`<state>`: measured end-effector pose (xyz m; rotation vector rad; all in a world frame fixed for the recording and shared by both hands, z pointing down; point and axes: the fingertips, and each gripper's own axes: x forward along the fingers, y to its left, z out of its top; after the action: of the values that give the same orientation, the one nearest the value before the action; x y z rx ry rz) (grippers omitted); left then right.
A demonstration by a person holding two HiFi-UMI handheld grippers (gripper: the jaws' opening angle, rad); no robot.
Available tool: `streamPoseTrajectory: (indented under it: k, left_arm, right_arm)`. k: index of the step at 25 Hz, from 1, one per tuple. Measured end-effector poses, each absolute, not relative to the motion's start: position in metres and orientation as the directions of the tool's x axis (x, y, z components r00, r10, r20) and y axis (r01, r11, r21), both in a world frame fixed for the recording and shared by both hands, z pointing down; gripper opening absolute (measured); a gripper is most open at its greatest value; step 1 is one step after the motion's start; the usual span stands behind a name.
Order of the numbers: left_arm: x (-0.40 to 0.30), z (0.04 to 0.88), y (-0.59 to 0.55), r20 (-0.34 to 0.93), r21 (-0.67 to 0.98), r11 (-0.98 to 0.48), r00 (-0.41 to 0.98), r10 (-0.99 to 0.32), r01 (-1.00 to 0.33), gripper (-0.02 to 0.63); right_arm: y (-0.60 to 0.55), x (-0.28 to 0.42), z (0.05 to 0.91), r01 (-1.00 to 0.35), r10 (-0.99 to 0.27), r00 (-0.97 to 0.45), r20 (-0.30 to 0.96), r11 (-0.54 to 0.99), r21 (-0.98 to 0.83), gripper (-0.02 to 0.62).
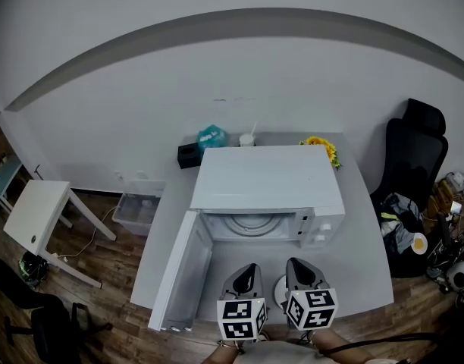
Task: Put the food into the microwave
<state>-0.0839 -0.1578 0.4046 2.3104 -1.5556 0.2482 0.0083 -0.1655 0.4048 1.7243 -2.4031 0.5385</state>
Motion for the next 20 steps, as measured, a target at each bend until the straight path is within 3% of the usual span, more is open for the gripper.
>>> streamPoseTrajectory:
  k: [20]
  left_arm:
    - [-0.052,0.418,-0.149,0.367,0.215,-0.322,0.382,-0.848,-0.922,0.003]
  right_arm:
    - [-0.153,0.038,0.412,-0.943,-0.88,-0.325,0.346,0.275,-0.187,0.017]
